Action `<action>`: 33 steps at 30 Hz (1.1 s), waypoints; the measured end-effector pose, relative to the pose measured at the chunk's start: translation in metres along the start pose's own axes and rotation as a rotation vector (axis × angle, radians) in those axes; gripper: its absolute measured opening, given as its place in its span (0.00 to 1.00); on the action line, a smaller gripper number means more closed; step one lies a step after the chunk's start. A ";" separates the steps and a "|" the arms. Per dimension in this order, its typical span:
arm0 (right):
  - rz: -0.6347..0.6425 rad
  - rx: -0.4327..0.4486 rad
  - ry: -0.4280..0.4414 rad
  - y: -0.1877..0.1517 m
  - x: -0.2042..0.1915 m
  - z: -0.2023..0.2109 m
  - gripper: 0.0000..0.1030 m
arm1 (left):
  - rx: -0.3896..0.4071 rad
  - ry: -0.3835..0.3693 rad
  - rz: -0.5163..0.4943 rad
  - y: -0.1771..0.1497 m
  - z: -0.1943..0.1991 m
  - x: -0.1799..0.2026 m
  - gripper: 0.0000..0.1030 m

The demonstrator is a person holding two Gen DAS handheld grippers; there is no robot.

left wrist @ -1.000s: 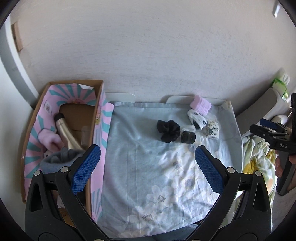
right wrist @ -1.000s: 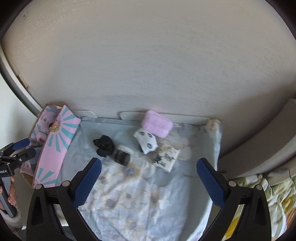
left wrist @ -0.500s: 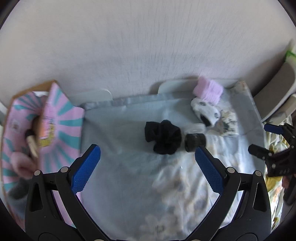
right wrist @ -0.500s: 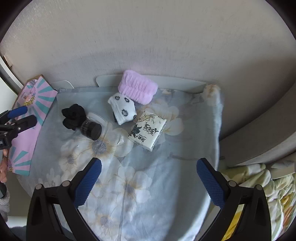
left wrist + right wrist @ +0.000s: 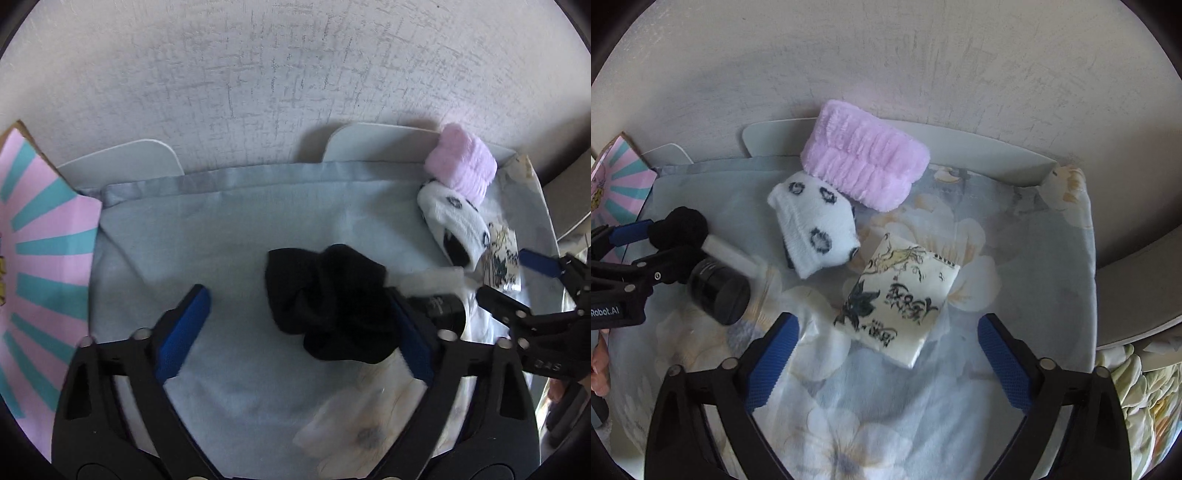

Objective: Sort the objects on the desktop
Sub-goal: 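Grasp the printed white tissue packet with the right tool while the left tool grasps the black scrunchie, then carry the packet and scrunchie over the box and open both tools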

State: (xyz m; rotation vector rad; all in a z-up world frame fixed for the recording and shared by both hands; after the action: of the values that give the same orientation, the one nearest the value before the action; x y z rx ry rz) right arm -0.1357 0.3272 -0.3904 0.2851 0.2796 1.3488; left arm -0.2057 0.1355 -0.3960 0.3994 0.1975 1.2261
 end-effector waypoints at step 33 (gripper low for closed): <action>-0.117 0.015 0.058 -0.015 0.031 0.062 0.51 | 0.080 0.017 -0.081 0.001 0.104 -0.007 0.18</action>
State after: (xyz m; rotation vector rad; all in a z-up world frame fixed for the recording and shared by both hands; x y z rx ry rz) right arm -0.0940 0.3521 -0.3392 0.2383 0.3498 1.2415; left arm -0.1715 0.1093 -0.3008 0.4465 0.2762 1.1443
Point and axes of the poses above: each gripper's, at about its wrist camera, not at the fingertips, and z roughly against the way its jaws point, x to its right, y to its top, the point moved 8 cm from there along -z, roughly the way its jaws point, and after that the axes turned 11 degrees about -z, right-handed, at the moved point
